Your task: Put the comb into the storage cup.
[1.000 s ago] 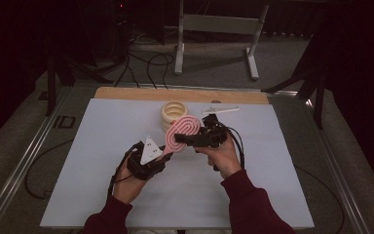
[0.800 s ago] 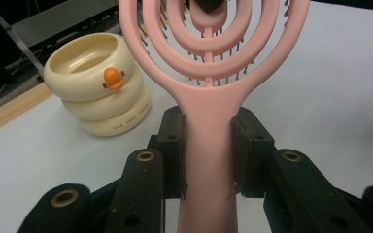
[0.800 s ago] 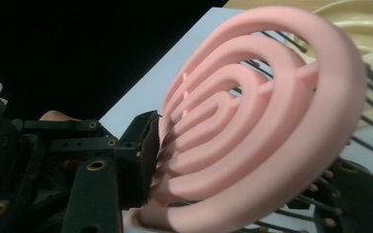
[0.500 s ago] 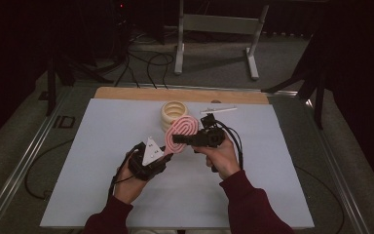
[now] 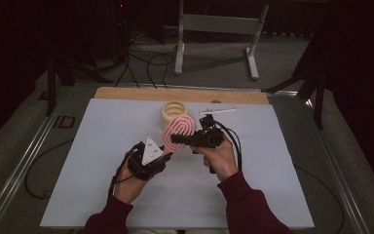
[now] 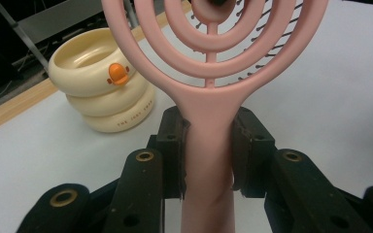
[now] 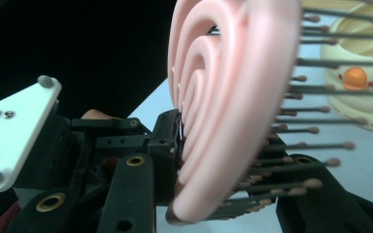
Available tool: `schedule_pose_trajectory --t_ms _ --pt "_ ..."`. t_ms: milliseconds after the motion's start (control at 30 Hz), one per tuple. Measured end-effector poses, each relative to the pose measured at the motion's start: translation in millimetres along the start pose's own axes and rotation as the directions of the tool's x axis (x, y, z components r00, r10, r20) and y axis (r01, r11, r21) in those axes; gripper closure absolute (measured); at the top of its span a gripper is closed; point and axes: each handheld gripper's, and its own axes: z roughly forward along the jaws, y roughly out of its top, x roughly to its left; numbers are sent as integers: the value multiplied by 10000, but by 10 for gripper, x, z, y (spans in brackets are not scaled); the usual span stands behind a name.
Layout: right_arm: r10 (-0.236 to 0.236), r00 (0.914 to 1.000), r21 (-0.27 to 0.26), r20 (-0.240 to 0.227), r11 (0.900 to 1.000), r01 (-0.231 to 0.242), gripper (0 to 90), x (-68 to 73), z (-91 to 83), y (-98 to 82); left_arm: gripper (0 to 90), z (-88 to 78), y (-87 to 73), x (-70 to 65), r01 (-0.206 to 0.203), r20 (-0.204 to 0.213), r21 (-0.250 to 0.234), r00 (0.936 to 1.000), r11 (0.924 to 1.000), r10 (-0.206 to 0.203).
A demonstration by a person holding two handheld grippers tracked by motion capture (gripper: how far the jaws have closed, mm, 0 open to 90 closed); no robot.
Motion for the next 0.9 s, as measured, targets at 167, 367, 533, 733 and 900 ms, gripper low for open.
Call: schedule_pose_trajectory --t_ms 167,367,533,733,900 --pt "-273 9996 -77 56 9996 273 635 46 11 9 687 -10 2 2 -16 -60 -36 10000 10000 16" --pt "-293 9995 -211 73 9993 295 636 57 8 16 671 -18 10 8 -30 -37 -19 10000 10000 30" --pt "-318 9989 -242 352 9992 327 637 56 -1 20 610 -45 11 36 113 32 -165 9999 9998 -112" --pt "-381 9987 -341 335 9986 393 637 64 -13 30 507 -67 9 68 296 -57 -244 9995 9993 -297" --pt "-357 9983 -434 466 9983 378 637 58 -30 41 343 -118 9 114 599 -567 -464 9964 9971 -625"
